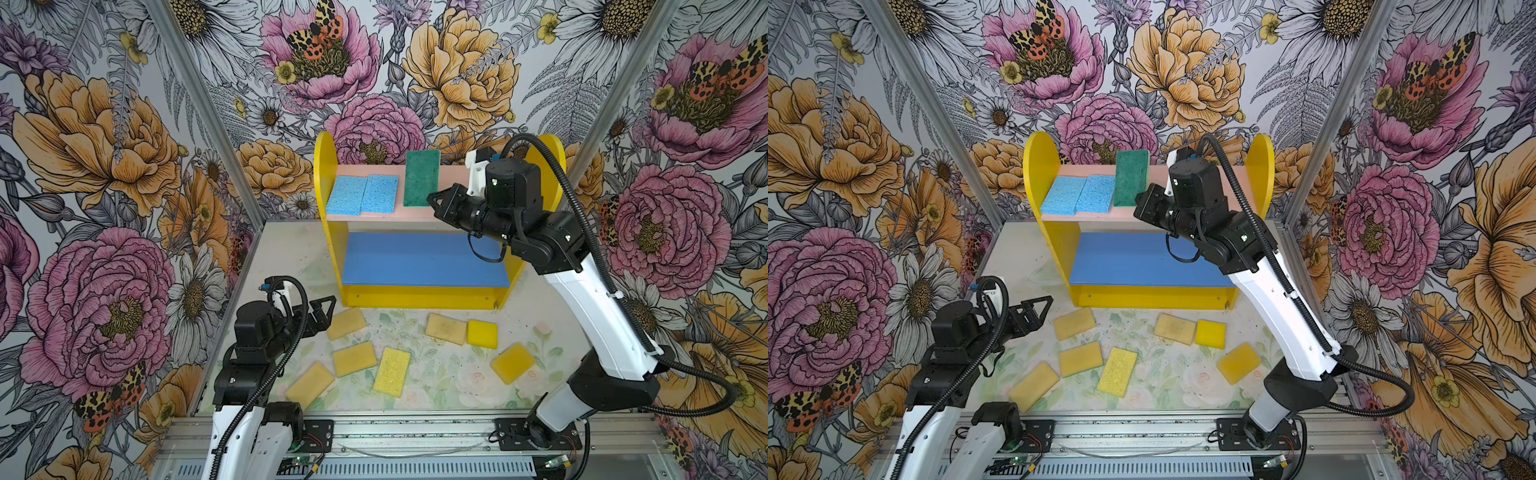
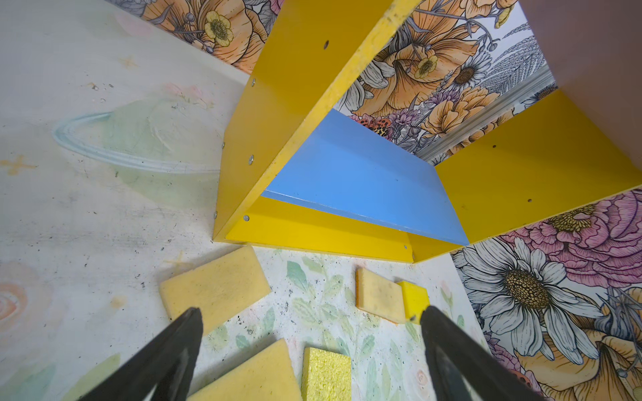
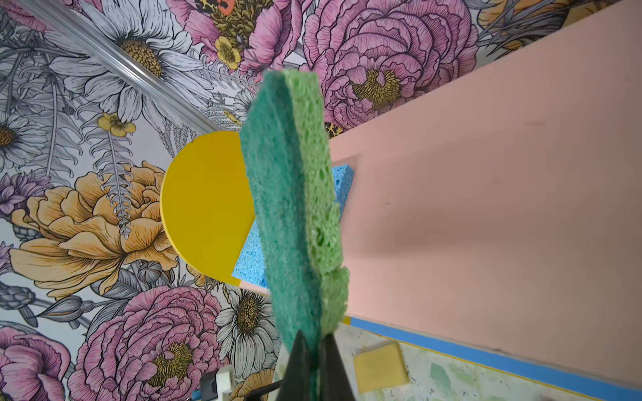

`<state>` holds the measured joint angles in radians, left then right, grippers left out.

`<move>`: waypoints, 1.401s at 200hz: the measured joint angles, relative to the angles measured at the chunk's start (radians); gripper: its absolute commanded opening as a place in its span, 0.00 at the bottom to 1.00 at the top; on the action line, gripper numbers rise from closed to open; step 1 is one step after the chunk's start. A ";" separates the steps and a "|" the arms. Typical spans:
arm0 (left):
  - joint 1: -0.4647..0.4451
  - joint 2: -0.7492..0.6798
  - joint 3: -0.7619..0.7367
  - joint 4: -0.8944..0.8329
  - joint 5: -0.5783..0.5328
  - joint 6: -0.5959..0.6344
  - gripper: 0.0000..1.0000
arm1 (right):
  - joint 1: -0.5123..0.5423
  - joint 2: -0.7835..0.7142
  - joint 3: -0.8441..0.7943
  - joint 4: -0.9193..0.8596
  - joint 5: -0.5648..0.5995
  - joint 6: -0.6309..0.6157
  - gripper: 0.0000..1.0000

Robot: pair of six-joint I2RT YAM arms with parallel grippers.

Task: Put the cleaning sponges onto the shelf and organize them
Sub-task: 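Raise the green sponge over the top shelf while the left arm draws back, then lower the green sponge flat beside the blue sponges and open the right gripper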

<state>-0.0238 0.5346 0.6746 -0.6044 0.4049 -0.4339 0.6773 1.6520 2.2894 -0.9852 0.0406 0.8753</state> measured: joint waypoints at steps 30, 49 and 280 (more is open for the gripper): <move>0.000 0.000 -0.001 0.003 0.004 0.000 0.99 | -0.057 0.060 0.053 -0.035 -0.066 0.016 0.00; 0.000 0.003 -0.002 0.003 0.007 0.000 0.99 | -0.076 0.089 0.061 -0.047 -0.110 0.026 0.00; 0.021 0.043 -0.015 0.033 0.076 0.000 0.99 | -0.123 0.146 0.072 -0.054 -0.193 0.043 0.50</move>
<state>-0.0032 0.5777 0.6598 -0.5716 0.4812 -0.4343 0.5541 1.7977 2.3611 -1.0389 -0.1520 0.9180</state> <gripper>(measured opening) 0.987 0.496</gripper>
